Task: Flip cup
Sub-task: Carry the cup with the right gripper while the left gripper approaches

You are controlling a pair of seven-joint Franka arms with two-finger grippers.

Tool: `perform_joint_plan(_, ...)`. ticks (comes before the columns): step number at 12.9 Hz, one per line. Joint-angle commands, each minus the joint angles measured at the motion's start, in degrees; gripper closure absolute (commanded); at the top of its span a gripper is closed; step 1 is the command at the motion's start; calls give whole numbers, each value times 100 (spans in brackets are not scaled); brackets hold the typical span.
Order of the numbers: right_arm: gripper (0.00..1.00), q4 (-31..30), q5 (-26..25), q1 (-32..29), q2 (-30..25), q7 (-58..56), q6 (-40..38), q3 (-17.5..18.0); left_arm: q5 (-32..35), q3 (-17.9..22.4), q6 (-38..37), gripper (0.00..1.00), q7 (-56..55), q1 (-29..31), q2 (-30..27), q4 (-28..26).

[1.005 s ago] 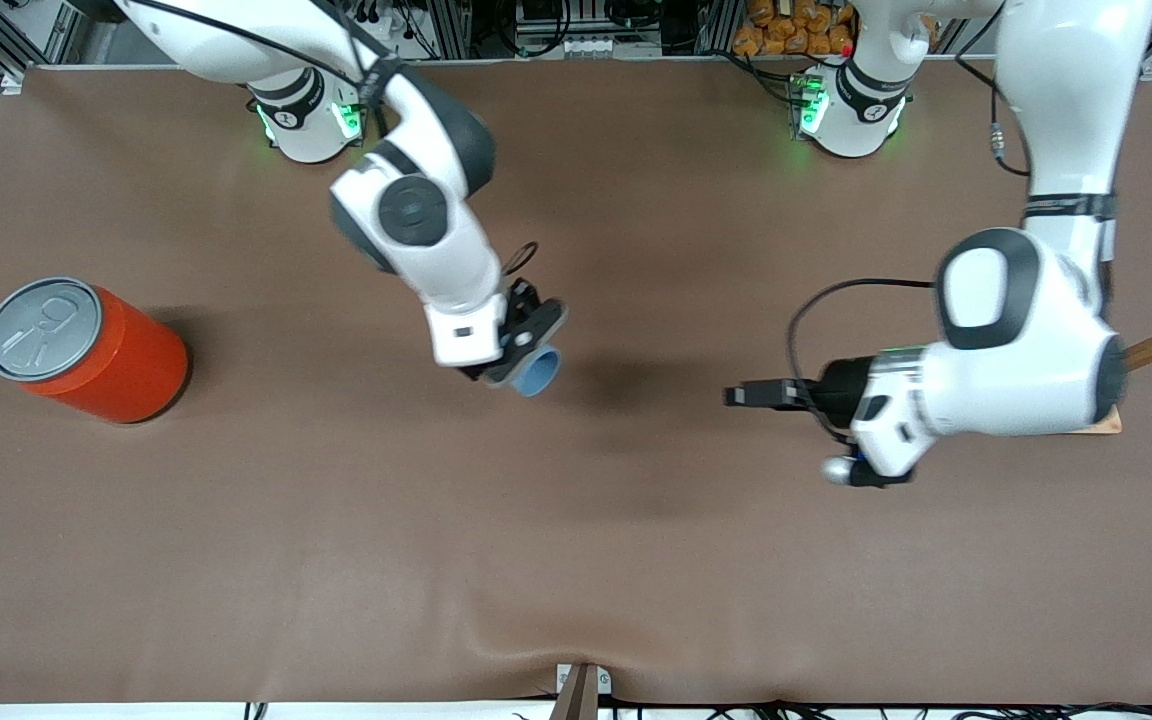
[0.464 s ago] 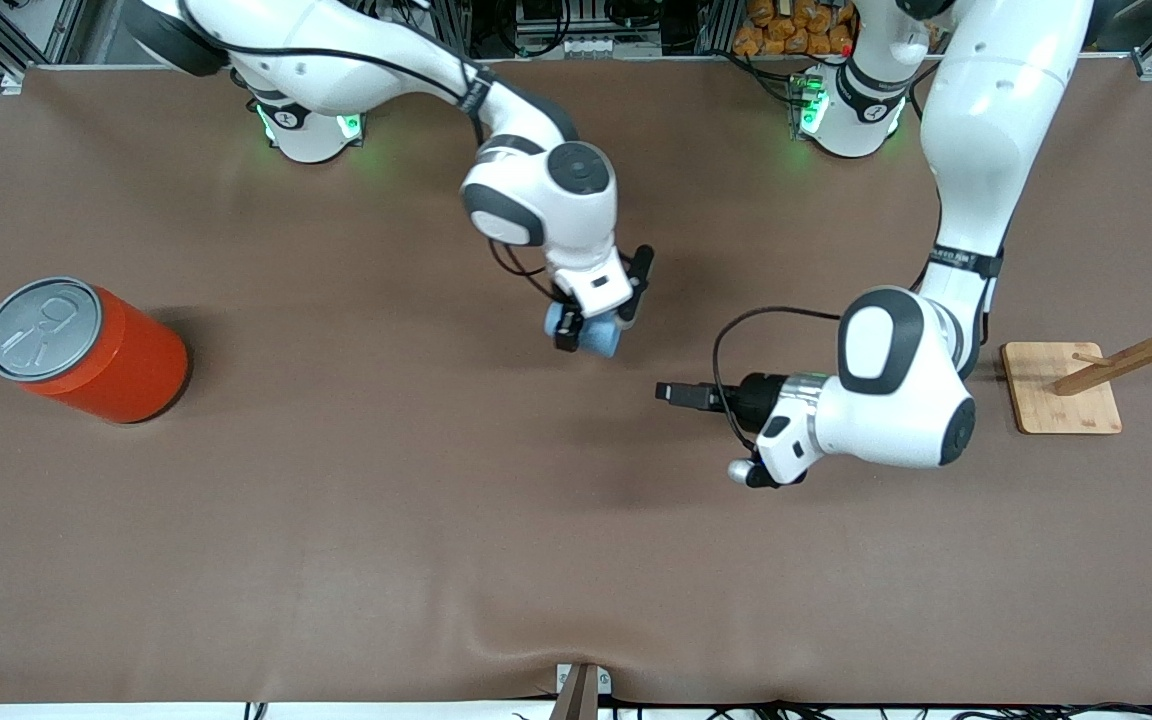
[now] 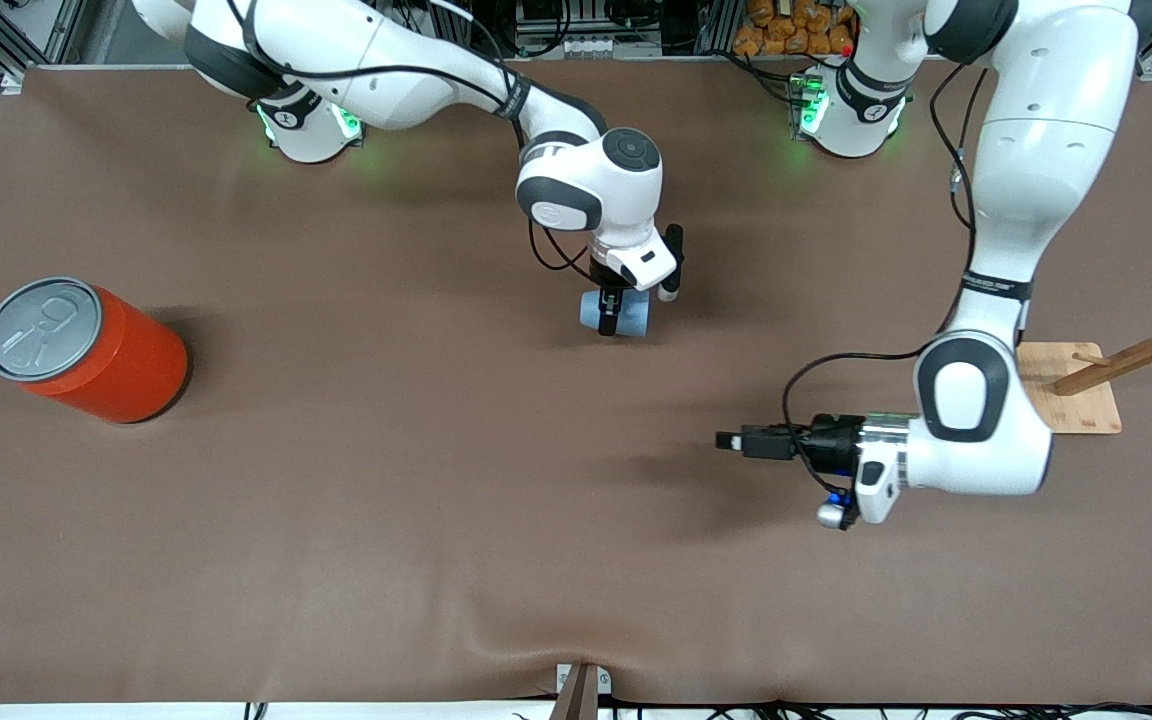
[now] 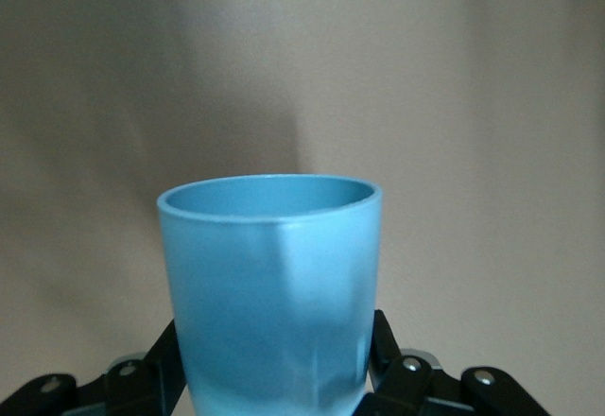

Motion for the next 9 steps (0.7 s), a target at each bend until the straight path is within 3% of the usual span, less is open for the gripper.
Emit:
perform_joint_plan(1, 100, 292, -473, 95, 335, 189, 2, 13, -92, -43, -355, 0, 607, 33, -50, -329)
perform_joint_plan(4, 100, 292, -711, 112, 476, 513, 187, 4, 22, -34, -751, 0, 865, 139, -120, -637)
perform_joint_plan(5, 92, 292, -712, 112, 477, 541, 187, 4, 153, -34, -770, 0, 943, 121, -198, -786)
perform_joint_plan(6, 62, 292, -712, 112, 477, 541, 187, 4, 294, -34, -735, 0, 1092, 60, -338, -1031)
perform_joint_plan(7, 1, 292, -729, 95, 485, 541, 196, -4, 382, -51, -657, 0, 1302, 60, -514, -1347)
perform_joint_plan(9, 0, 292, -712, 42, 477, 559, 188, 4, 348, -69, -324, 0, 1864, 60, -900, -2084)
